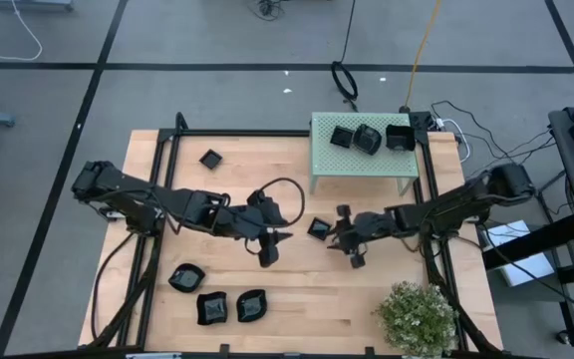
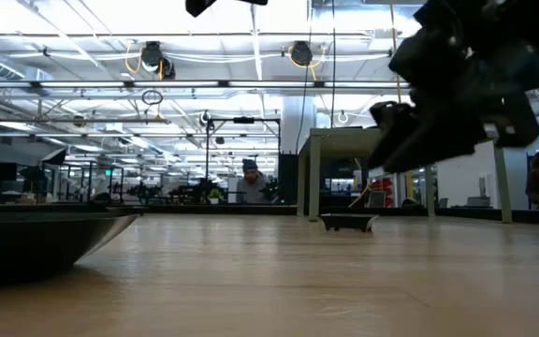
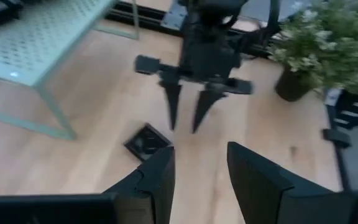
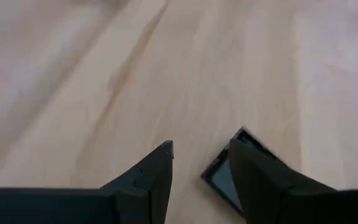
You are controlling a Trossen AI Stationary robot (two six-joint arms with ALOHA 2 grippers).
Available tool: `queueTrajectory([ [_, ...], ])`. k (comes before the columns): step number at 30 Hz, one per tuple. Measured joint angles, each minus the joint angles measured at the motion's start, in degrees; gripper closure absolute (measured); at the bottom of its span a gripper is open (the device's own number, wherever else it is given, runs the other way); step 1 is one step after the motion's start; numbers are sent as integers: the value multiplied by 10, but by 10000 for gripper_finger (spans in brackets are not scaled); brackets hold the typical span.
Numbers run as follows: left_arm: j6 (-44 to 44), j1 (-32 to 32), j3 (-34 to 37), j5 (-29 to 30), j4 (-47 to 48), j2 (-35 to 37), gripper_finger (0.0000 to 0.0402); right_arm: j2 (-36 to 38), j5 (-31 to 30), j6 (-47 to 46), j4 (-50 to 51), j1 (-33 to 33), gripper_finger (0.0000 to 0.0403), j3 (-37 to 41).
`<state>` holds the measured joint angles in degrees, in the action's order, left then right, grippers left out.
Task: Pick & Place Mini shaped plates
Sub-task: Stack the right square plate on top of the square plate on the shelf
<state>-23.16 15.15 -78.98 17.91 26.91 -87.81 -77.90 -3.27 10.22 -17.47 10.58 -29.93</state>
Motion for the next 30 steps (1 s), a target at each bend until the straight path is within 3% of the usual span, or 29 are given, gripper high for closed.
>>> queueTrajectory([
  [7,-35,27,0,-16,0,0,254,-80,-16,178,112,-4,257,-58],
  [12,-54,42,0,-15,-2,0,254,-117,-100,264,103,-4,262,-71],
  [20,-64,58,0,-14,-2,0,254,-146,-148,341,98,-4,268,-72],
  [24,-69,63,0,-14,-2,0,254,-147,-148,340,101,1,297,-72],
  [30,-70,65,0,-13,-2,0,254,-148,-146,289,105,1,383,-71],
])
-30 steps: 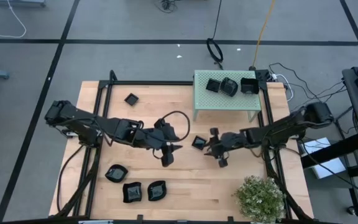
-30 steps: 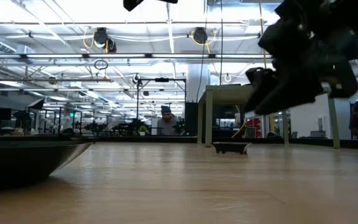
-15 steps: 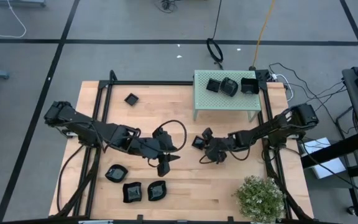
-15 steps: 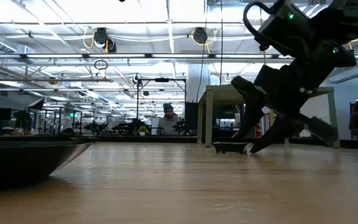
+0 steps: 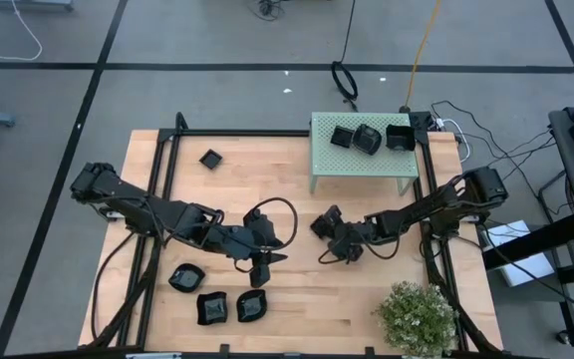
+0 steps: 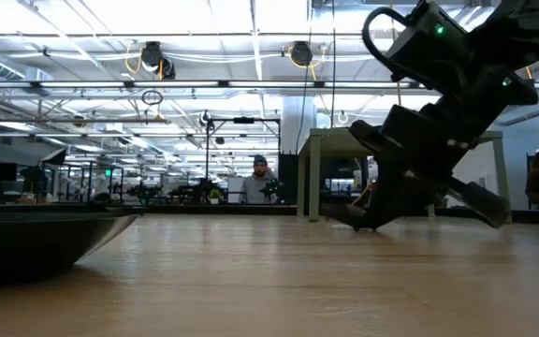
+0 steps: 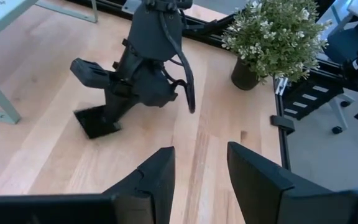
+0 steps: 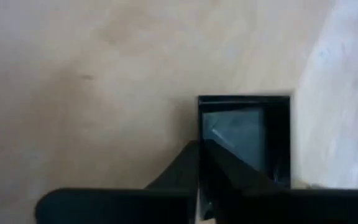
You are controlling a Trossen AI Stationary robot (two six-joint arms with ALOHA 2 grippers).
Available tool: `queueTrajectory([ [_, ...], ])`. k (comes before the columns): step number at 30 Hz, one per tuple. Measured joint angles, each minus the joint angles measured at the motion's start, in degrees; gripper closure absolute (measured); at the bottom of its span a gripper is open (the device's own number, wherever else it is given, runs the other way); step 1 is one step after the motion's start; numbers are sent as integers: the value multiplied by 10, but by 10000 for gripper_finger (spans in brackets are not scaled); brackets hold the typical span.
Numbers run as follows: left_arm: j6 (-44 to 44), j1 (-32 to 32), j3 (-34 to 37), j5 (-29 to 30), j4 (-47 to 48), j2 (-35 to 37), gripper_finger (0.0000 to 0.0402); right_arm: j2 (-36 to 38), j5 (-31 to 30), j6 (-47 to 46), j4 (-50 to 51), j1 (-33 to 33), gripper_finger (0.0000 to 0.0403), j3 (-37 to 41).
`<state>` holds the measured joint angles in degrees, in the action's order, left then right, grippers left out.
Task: Pick & Place Mini shaped plates
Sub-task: Stack the right square plate on top of the square plate on the shelf
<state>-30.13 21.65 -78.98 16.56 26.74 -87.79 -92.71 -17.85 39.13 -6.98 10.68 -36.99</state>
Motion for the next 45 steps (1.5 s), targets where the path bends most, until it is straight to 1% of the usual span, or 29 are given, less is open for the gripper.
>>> queueTrajectory([
  [2,0,0,0,0,0,0,254,0,-5,-22,-1,-1,396,0],
  [5,0,0,0,0,0,0,254,12,-5,-66,5,-1,394,2],
  [8,10,0,0,-6,2,0,254,43,-1,-116,6,0,400,2],
  [11,21,0,0,-12,5,0,254,97,-2,-172,3,0,400,2],
  [15,36,0,0,-13,8,0,254,188,-2,-231,-10,0,402,2],
  [19,46,-12,0,-13,8,0,254,282,-7,-249,-44,-1,402,2],
  [20,47,-16,0,-13,9,1,254,304,-21,-249,-52,-1,402,2],
  [22,59,-26,0,-12,10,4,254,342,-68,-245,-61,-6,402,1],
  [24,75,-37,0,-6,5,5,254,373,-120,-242,-59,-21,402,1],
  [26,94,-51,0,5,0,5,254,394,-156,-238,-55,-41,402,1],
  [28,114,-67,0,18,-12,5,254,411,-169,-236,-55,-66,402,1],
  [33,178,-118,0,32,-62,5,254,423,-166,-236,-54,-146,402,1],
  [35,210,-140,0,44,-89,5,254,423,-158,-236,-54,-179,402,1],
  [36,225,-151,0,49,-103,5,254,423,-143,-237,-52,-197,402,1],
  [41,278,-202,0,89,-184,5,254,423,-36,-238,-50,-285,403,0],
  [43,287,-221,0,106,-221,5,254,419,-3,-250,-35,-318,403,-8],
  [45,290,-240,0,112,-260,5,254,409,31,-260,-17,-348,403,-22],
])
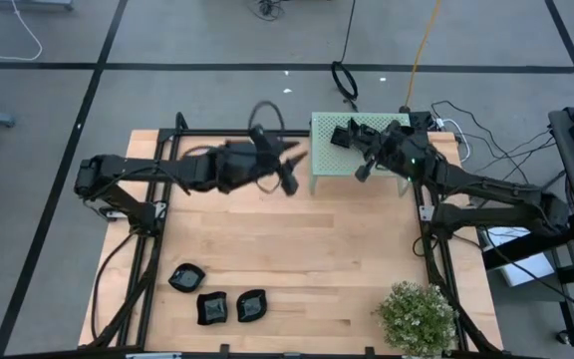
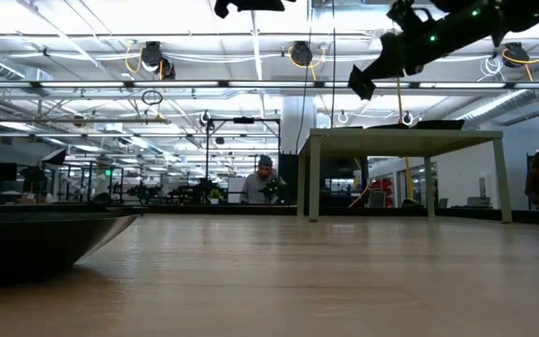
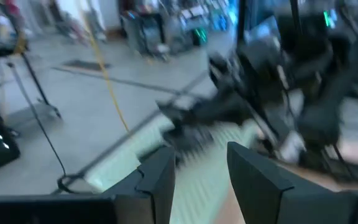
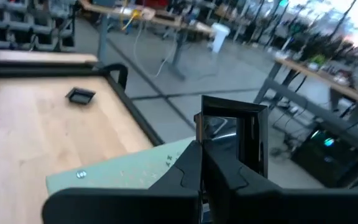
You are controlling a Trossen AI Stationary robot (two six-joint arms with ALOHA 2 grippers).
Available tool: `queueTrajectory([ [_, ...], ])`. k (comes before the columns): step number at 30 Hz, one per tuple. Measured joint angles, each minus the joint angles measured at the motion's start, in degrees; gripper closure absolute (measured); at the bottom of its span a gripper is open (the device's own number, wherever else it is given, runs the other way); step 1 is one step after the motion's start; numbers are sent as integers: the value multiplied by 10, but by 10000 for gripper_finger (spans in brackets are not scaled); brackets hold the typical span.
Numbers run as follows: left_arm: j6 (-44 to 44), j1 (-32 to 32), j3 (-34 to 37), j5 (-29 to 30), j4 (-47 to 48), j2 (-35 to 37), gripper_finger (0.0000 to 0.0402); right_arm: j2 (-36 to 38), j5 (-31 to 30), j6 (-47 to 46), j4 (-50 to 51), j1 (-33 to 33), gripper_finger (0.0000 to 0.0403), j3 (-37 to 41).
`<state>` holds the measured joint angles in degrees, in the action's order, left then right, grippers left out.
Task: Pick & Place Mini shaped plates
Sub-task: Stack the right square plate on top of the square plate on the shelf
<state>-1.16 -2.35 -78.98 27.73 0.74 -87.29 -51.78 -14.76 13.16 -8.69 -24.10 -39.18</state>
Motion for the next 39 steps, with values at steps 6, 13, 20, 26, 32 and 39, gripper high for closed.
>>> queueTrajectory([
  [6,0,-37,0,2,-76,0,254,-60,63,-10,72,-51,403,-60],
  [13,12,-60,0,1,-105,0,254,-147,56,-3,167,-59,403,-138],
  [20,29,-70,0,1,-108,12,254,-200,39,-3,215,-55,403,-177],
  [26,80,-78,0,7,-107,45,254,-204,-20,4,231,-38,403,-179],
  [32,122,-93,0,9,-96,91,254,-202,-19,12,239,-23,403,-179],
  [39,155,-115,0,10,-98,125,254,-213,-33,12,234,-24,400,-179],
])
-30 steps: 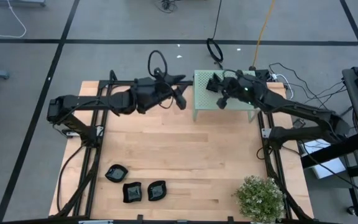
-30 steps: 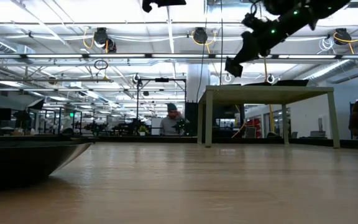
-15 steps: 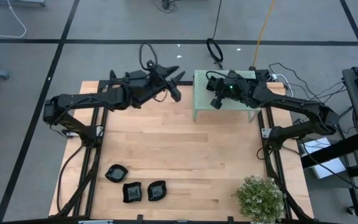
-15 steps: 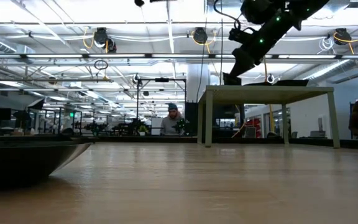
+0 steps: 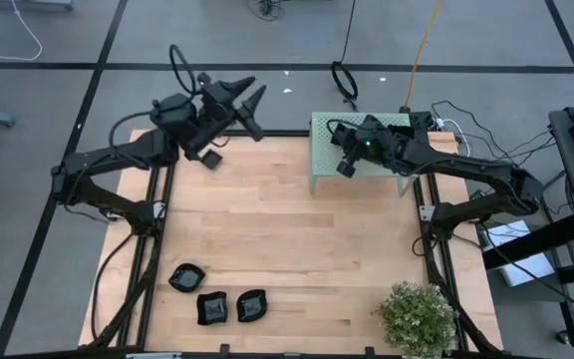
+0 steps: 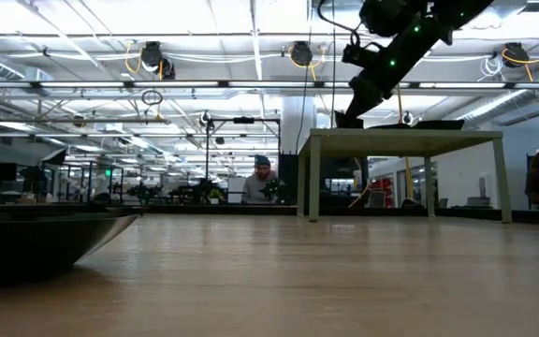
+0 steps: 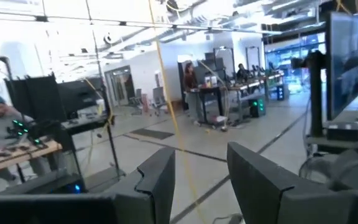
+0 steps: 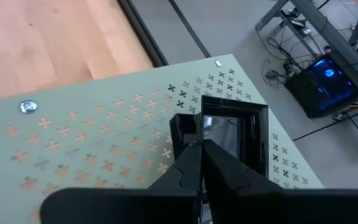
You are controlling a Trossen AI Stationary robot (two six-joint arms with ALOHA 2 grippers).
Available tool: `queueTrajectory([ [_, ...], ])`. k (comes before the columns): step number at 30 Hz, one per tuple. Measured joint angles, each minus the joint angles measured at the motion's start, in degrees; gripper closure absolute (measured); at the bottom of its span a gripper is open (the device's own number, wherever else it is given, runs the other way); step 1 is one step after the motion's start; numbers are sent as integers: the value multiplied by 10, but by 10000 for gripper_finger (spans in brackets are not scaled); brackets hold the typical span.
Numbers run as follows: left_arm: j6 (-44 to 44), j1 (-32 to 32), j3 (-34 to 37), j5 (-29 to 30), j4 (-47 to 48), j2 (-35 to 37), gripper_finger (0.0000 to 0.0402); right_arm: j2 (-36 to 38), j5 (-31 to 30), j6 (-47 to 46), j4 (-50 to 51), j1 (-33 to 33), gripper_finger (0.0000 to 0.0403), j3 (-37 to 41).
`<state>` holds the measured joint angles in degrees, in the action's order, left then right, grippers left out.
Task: Pick & Place Mini shaped plates
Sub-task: Stack the right square plate on top of the square plate on the shelf, then stack the square plate on top of the square plate on the shelf
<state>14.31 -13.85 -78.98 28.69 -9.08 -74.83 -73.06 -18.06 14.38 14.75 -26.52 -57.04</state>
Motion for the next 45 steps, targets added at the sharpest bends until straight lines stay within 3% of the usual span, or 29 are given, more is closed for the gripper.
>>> queueTrajectory([
  [10,10,-25,0,0,29,9,254,-2,-13,0,0,0,362,0],
  [20,-23,-56,0,-1,97,10,254,32,-12,-1,2,4,275,-7],
  [23,-75,-78,0,-1,183,10,254,56,-12,-1,0,4,257,-15],
  [28,-188,-124,0,-9,411,4,254,102,-12,-2,-29,4,248,-17],
  [35,-296,-188,1,-105,679,-47,254,148,-13,-1,-104,4,252,-17],
  [40,-299,-222,44,-163,695,-101,254,160,-13,-1,-125,4,253,-17],
  [45,-300,-259,96,-169,675,-171,254,160,-13,-2,-129,4,253,-17],
])
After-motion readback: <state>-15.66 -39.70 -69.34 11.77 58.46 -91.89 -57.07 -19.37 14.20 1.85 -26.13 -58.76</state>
